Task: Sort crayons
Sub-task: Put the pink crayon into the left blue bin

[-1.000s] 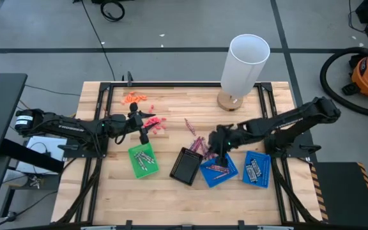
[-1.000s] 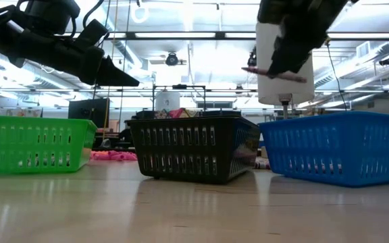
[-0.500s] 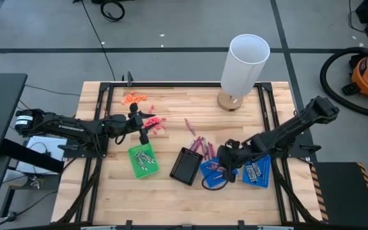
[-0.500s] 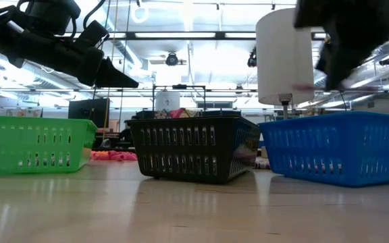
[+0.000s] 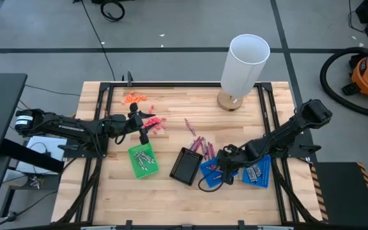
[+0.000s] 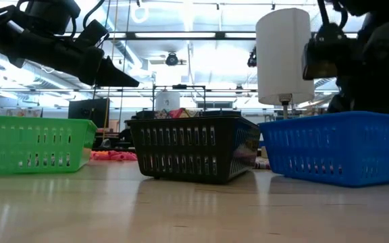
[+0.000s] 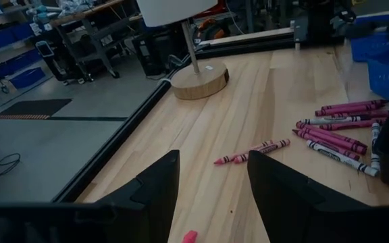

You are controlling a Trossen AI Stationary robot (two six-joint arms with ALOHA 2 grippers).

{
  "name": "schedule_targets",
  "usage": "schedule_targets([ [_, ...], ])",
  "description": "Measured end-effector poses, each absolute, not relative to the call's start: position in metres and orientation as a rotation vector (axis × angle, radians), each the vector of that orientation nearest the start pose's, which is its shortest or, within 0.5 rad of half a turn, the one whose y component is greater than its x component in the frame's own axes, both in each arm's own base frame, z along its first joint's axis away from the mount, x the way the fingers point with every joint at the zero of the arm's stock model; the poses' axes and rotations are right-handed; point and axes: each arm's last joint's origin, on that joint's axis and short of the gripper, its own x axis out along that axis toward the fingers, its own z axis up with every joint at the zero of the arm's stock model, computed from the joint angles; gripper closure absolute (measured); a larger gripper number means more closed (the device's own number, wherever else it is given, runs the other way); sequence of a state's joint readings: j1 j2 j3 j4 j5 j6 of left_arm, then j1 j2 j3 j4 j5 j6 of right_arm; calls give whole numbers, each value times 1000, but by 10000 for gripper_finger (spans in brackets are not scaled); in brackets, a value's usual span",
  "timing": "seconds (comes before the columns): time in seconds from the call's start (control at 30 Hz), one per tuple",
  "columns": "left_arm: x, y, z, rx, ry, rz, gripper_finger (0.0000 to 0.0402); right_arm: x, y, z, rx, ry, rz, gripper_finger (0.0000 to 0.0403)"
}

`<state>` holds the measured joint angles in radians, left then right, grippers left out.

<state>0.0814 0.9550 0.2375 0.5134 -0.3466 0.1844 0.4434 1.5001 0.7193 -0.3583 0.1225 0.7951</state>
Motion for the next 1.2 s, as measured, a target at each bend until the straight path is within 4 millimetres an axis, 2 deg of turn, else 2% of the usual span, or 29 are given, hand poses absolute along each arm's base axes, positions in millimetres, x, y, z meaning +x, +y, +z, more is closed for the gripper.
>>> schedule_targets([
  [0.17,183,25,184,209,244,406,214,239,104,147,427,1145,-138,312],
  [0.47,183,25,184,208,242,407,214,237,82,185,471,1002,-60,308],
  [0.63,183,25,184,208,237,407,214,241,59,194,411,902,-179,309],
  [0.8,183,25,184,208,237,407,214,254,35,188,357,872,-233,309],
  [1.03,183,25,185,211,228,408,214,276,4,166,303,857,-274,309],
  [1.2,183,25,185,213,229,408,214,300,-14,163,244,878,-285,309],
])
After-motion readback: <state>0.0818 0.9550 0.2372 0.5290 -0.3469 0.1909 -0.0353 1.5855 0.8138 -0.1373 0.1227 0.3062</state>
